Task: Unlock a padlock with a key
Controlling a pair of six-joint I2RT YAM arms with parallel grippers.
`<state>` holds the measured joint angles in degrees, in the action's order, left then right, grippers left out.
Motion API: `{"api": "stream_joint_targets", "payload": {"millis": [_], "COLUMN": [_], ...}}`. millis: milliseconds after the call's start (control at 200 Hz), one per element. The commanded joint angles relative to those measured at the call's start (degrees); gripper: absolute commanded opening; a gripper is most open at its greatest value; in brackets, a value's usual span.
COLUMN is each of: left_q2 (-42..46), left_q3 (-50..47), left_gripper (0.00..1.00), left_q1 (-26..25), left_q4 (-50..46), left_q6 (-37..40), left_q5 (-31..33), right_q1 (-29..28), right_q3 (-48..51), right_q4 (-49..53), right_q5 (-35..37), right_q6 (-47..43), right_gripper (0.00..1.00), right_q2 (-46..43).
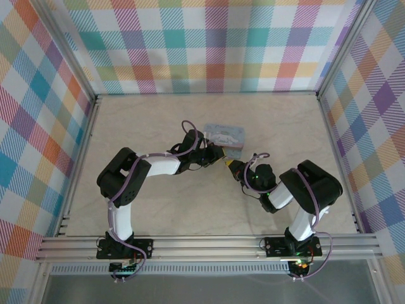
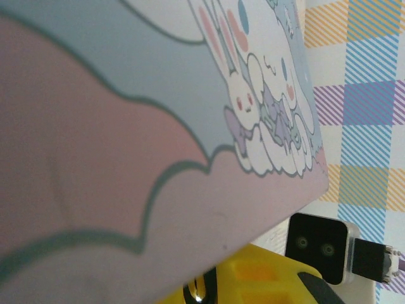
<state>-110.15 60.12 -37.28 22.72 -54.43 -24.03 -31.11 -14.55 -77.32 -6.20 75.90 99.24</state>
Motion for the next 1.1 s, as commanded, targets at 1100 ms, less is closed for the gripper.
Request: {"api": "stream_joint_targets", "payload": {"millis": [1100], "left_q2": [1.9], "left_q3": [-2.0], "left_gripper": [0.12], "left_q1": [0.6], "left_q4": [7.0], "left_q6": [-3.0], "left_q5": [-2.1], "right_q1": [-0.3], "right_q3": [-1.4], "right_q4": [-3.4], "right_q5": [1.8], "right_q6": [-1.7], "right_gripper": [0.0], "right_q2": [-0.1]}}
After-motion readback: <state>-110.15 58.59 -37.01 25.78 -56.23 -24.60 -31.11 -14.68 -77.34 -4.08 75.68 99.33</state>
